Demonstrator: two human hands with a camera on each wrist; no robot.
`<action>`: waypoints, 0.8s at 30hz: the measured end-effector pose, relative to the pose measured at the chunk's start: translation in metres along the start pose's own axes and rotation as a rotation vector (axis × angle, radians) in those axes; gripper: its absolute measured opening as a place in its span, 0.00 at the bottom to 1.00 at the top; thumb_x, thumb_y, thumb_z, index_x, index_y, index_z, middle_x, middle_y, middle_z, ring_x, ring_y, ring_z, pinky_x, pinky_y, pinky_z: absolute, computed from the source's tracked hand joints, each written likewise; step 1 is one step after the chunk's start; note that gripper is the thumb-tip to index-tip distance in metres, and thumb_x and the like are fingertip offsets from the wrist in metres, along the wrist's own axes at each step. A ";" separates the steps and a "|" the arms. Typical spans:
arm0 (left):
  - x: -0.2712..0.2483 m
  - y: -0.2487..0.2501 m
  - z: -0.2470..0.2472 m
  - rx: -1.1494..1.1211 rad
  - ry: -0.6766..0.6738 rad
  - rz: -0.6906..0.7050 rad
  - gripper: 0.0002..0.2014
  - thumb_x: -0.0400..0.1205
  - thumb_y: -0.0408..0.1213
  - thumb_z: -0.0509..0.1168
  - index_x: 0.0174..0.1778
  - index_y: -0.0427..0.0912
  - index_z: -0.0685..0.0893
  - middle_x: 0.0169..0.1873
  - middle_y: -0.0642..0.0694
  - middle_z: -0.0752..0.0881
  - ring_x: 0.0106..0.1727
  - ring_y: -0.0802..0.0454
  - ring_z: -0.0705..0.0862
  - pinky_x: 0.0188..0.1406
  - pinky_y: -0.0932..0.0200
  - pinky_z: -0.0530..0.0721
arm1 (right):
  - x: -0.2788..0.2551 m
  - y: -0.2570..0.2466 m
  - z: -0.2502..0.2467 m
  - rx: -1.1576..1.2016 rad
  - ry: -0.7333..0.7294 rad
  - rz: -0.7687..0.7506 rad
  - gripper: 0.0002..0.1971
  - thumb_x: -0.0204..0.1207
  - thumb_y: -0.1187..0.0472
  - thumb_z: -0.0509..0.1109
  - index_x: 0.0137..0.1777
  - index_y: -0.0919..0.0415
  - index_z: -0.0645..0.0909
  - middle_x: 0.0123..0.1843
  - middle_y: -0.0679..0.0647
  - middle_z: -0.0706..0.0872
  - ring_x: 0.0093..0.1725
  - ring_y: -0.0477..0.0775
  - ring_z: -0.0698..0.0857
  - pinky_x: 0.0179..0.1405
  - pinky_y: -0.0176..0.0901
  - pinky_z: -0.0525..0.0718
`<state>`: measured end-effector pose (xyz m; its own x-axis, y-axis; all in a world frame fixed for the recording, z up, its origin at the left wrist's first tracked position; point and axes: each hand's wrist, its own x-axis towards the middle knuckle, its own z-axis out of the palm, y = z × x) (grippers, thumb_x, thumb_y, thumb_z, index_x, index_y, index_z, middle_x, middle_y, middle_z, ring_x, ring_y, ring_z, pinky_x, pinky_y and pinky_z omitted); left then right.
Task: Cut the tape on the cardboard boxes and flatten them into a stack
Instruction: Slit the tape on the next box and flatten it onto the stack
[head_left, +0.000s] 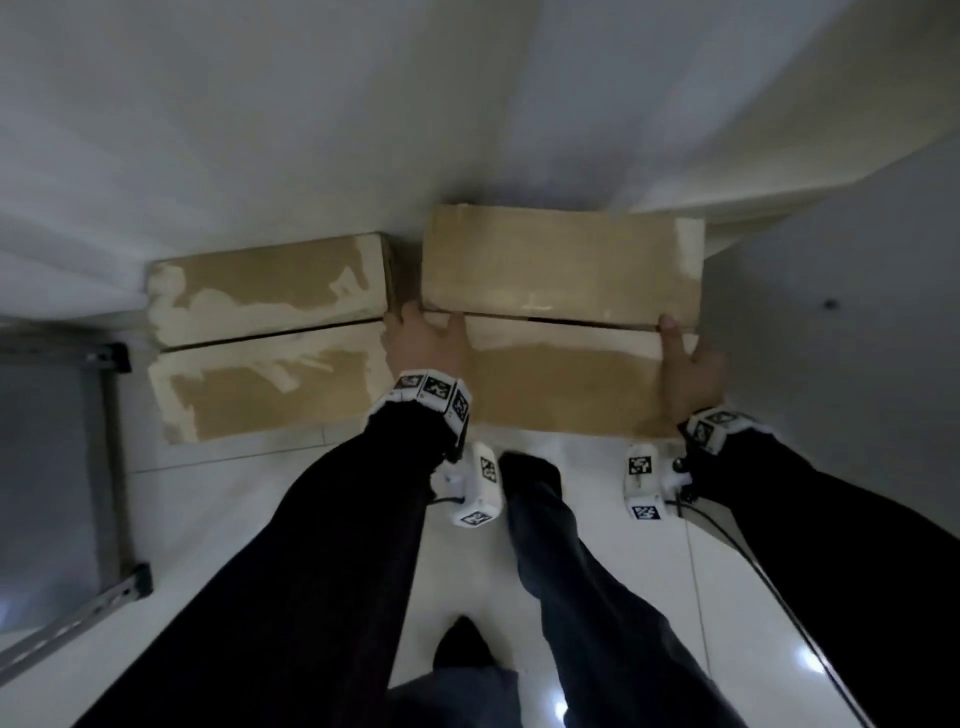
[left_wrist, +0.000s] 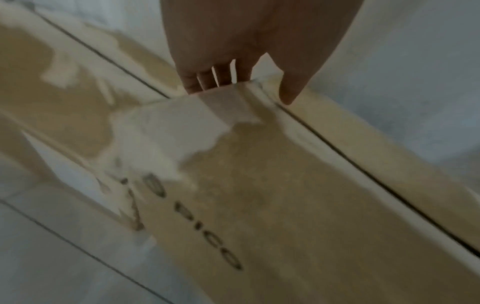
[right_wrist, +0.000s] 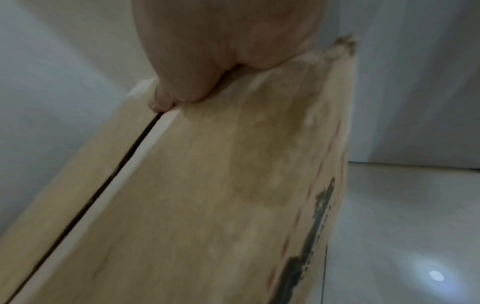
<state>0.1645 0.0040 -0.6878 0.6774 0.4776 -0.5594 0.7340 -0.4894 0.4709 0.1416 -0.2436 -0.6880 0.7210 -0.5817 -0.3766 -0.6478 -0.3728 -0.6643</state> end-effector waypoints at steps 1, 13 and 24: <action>-0.017 0.005 -0.015 -0.003 -0.016 0.047 0.28 0.82 0.49 0.62 0.75 0.37 0.70 0.72 0.34 0.69 0.71 0.35 0.70 0.68 0.45 0.71 | -0.012 -0.005 -0.018 0.004 -0.003 -0.003 0.30 0.79 0.43 0.66 0.73 0.65 0.74 0.70 0.58 0.79 0.72 0.55 0.74 0.72 0.35 0.63; -0.308 0.045 -0.304 0.094 0.189 0.375 0.27 0.86 0.52 0.53 0.74 0.36 0.67 0.53 0.27 0.84 0.53 0.29 0.83 0.46 0.47 0.75 | -0.269 -0.171 -0.256 0.141 -0.152 -0.043 0.24 0.81 0.43 0.61 0.64 0.63 0.78 0.53 0.52 0.80 0.63 0.57 0.79 0.53 0.36 0.68; -0.520 0.105 -0.382 -0.116 0.251 0.552 0.26 0.84 0.58 0.53 0.67 0.40 0.74 0.49 0.37 0.84 0.51 0.37 0.81 0.52 0.46 0.79 | -0.370 -0.216 -0.493 0.148 -0.210 -0.262 0.24 0.81 0.40 0.56 0.71 0.53 0.70 0.60 0.49 0.79 0.58 0.51 0.78 0.56 0.46 0.75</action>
<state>-0.0918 -0.0172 -0.0868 0.9393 0.3406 -0.0415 0.2631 -0.6373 0.7243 -0.1066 -0.3041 -0.0867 0.9026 -0.3132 -0.2953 -0.4026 -0.3719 -0.8364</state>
